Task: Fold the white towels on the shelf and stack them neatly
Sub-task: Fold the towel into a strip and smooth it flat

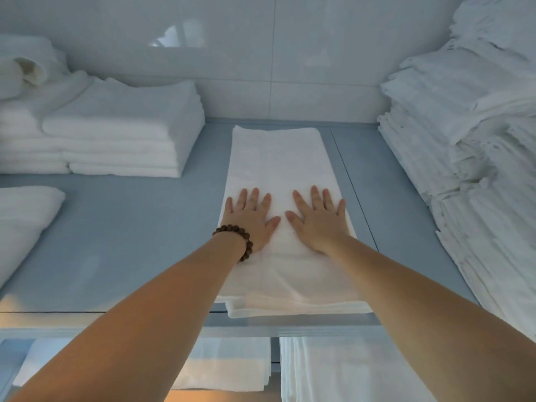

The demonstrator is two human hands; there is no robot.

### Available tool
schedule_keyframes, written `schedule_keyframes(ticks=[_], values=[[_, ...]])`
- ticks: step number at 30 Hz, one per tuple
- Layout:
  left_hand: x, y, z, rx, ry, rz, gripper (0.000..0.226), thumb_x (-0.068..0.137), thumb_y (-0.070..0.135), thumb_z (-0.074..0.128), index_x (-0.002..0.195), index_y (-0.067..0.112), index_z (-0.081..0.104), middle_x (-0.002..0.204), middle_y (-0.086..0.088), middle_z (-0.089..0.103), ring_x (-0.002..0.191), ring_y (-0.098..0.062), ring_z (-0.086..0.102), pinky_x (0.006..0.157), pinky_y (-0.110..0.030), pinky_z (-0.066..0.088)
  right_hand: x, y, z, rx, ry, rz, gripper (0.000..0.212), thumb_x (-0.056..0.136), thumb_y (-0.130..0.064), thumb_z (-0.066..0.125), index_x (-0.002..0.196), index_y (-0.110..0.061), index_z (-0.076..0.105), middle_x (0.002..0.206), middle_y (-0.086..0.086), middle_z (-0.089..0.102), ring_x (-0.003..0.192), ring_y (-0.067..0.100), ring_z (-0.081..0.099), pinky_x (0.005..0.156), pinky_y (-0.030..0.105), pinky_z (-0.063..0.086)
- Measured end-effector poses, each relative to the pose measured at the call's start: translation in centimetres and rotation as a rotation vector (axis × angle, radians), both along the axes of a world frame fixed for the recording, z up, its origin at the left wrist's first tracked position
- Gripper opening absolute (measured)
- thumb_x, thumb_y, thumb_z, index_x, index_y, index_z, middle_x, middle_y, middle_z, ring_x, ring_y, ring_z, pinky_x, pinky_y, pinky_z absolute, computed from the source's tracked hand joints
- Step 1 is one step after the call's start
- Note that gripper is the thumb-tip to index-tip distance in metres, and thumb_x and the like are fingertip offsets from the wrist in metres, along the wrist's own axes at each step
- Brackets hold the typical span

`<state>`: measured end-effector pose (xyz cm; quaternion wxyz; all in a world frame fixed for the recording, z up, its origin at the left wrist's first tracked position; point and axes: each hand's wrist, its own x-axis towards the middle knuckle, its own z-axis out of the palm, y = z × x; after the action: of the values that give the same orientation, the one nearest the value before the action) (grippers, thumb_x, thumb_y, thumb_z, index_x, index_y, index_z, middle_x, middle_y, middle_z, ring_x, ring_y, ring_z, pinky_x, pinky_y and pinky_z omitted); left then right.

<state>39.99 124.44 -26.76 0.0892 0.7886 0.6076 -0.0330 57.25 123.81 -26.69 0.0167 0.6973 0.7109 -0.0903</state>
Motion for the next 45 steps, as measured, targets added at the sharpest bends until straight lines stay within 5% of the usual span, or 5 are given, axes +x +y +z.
schedule_keyframes(ticks=[12, 16, 20, 24, 45], values=[[-4.7, -11.8, -0.5, -0.005, -0.1, -0.078, 0.098, 0.06, 0.077, -0.031, 0.148, 0.037, -0.011, 0.154, 0.012, -0.021, 0.141, -0.012, -0.022, 0.116, -0.038, -0.008, 4.0, -10.6, 0.5, -0.034, 0.006, 0.041, 0.086, 0.069, -0.073, -0.021, 0.147, -0.041, -0.005, 0.157, -0.009, -0.012, 0.144, 0.011, -0.014, 0.116, 0.051, -0.005], [-6.2, -15.2, -0.2, -0.036, -0.21, -0.049, 0.082, 0.08, 0.077, 0.012, 0.149, 0.035, -0.004, 0.152, 0.009, -0.022, 0.14, -0.013, -0.02, 0.114, -0.033, -0.01, 5.9, -13.8, 2.3, -0.158, 0.174, 0.215, 0.093, 0.066, -0.089, 0.005, 0.146, -0.041, -0.004, 0.152, -0.015, -0.02, 0.141, 0.003, -0.019, 0.118, 0.037, -0.007], [-6.4, -16.6, -0.2, 0.023, -0.261, 0.005, 0.064, 0.092, 0.045, 0.027, 0.15, 0.031, 0.006, 0.158, 0.002, -0.006, 0.146, -0.02, -0.007, 0.115, -0.029, -0.008, 7.6, -15.7, 2.1, -0.016, 0.171, 0.299, 0.073, 0.091, -0.041, 0.054, 0.146, -0.029, 0.008, 0.153, -0.009, -0.003, 0.143, 0.005, 0.001, 0.119, 0.028, 0.005], [-5.2, -16.9, -0.2, 0.076, -0.302, 0.08, 0.057, 0.095, 0.034, 0.032, 0.149, 0.026, 0.016, 0.159, -0.001, 0.003, 0.146, -0.023, 0.001, 0.119, -0.034, -0.001, 8.4, -15.6, 0.2, 0.322, 0.074, 0.297, 0.069, 0.066, 0.006, 0.076, 0.129, -0.012, 0.055, 0.133, 0.006, 0.056, 0.119, 0.024, 0.057, 0.102, 0.036, 0.039], [-6.3, -17.5, -1.3, 0.152, -0.514, 0.062, 0.06, 0.09, -0.007, 0.041, 0.141, 0.025, 0.041, 0.151, 0.016, 0.02, 0.14, -0.012, 0.027, 0.111, -0.017, 0.012, 7.9, -16.4, -3.0, 0.293, 0.007, 0.249, 0.089, 0.065, 0.014, 0.067, 0.142, -0.016, 0.035, 0.145, 0.003, 0.043, 0.132, 0.02, 0.043, 0.112, 0.027, 0.015]])
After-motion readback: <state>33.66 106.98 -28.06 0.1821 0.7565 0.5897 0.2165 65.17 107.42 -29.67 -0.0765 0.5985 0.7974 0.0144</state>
